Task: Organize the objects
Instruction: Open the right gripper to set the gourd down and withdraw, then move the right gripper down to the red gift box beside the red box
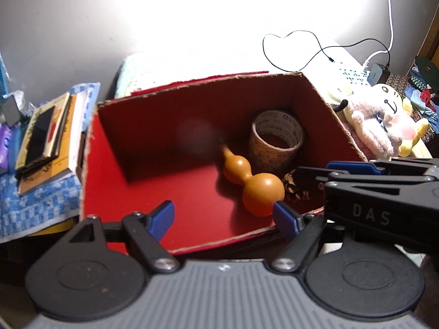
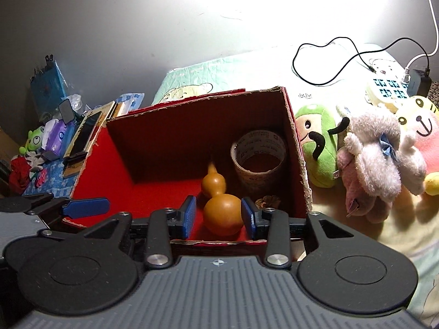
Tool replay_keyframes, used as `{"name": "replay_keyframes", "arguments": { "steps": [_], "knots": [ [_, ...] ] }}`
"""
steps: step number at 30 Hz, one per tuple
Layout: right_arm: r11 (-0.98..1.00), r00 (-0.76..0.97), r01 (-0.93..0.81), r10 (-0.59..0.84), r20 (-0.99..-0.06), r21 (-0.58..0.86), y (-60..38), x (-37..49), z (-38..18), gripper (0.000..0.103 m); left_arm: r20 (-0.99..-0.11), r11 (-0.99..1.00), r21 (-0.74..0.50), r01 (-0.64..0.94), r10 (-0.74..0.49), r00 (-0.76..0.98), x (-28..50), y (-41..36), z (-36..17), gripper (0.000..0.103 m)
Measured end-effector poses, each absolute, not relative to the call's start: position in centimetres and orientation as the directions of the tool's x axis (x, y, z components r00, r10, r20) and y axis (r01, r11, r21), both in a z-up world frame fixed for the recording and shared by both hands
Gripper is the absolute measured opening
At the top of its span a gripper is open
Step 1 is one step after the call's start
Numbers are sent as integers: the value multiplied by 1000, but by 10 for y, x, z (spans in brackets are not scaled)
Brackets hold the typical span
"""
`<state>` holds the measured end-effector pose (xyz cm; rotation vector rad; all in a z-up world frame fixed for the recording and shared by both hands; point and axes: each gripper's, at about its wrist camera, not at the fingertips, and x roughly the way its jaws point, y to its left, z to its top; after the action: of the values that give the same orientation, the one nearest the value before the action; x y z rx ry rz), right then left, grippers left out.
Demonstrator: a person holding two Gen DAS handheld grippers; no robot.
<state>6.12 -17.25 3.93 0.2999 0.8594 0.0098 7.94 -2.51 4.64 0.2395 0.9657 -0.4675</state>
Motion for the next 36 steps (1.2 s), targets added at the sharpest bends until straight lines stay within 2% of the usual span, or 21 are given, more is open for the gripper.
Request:
{"name": "replay_keyframes", "arguments": {
  "steps": [8,19,24,26,34,36],
  "knots": [
    [964,700,134,71,-711,228,-164,35,44,43,-829,886,8,464,-254,499,63,-15,52,81],
    [962,727,171,21,-686,211,-153,8,42,43,-833,898,13,440,-233,501,45,0,51,81],
    [960,724,176,24,-690,218,-149,0,37,45,-839,899,29,438,-217,500,36,2,47,83],
    [956,721,183,29,-693,231,-149,-3,34,53,-842,897,37,441,-210,497,32,2,44,83],
    [946,701,192,54,-712,261,-145,-14,24,53,-861,899,50,434,-181,476,21,4,29,83],
    [940,692,196,69,-719,279,-145,-17,21,53,-868,901,53,431,-172,466,20,4,26,87]
  ]
}}
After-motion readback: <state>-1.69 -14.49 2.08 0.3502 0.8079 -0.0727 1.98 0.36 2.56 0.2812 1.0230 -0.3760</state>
